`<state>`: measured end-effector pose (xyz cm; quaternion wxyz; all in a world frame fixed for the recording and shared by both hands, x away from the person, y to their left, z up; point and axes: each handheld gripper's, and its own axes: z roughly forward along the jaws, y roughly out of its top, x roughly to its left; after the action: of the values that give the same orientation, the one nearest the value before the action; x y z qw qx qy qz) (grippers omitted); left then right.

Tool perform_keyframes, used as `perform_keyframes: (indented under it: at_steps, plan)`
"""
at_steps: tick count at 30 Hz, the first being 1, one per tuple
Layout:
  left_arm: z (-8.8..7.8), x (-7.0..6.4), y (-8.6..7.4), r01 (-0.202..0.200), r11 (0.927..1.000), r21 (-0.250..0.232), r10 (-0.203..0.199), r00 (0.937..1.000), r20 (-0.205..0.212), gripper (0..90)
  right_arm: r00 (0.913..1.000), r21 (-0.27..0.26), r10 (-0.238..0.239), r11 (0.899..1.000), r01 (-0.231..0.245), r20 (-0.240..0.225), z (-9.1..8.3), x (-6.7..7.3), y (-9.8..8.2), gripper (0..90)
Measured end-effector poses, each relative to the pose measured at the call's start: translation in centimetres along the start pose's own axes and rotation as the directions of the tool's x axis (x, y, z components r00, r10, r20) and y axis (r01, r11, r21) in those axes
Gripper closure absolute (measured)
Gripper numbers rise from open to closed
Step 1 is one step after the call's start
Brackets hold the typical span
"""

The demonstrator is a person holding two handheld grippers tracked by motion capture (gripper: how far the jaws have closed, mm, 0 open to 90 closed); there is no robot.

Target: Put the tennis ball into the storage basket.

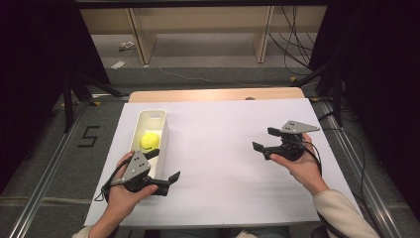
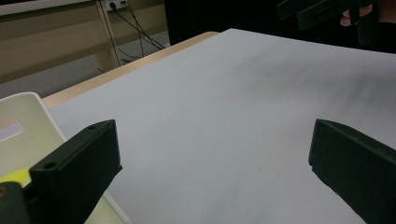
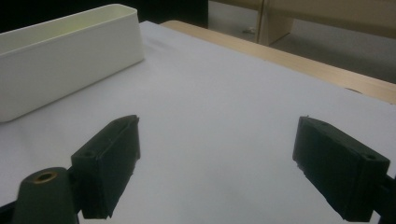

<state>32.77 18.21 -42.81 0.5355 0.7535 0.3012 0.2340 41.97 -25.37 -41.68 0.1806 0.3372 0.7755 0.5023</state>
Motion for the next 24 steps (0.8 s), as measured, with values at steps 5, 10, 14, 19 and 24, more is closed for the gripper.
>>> perform_keyframes:
  at_steps: [5,10,14,19,24]
  plan:
    - [0.0,0.0,0.0,-0.003,1.0,0.001,0.003,1.0,0.0,1.5,0.9999,-0.005,0.005,1.0,-0.005,0.01,-1.1,0.0,-0.6,15.4]
    - [-0.1,-0.1,0.0,0.015,0.9998,0.009,-0.015,0.9999,-0.006,1.6,0.9999,0.001,0.004,1.0,-0.004,0.016,-1.8,0.0,-1.2,15.4]
    - [0.0,0.0,0.0,-0.003,1.0,0.0,0.003,1.0,-0.002,1.6,0.9998,0.005,0.009,1.0,-0.009,0.018,-2.4,0.1,-1.5,15.4]
    - [0.0,0.0,0.0,0.001,1.0,-0.001,-0.001,1.0,-0.003,1.6,0.9998,0.001,0.008,1.0,-0.008,0.019,-2.8,0.4,-1.9,15.4]
    - [0.0,0.0,0.0,-0.003,1.0,0.0,0.003,1.0,-0.002,1.5,0.9998,0.004,0.011,1.0,-0.011,0.013,-3.0,0.6,-2.1,15.4]
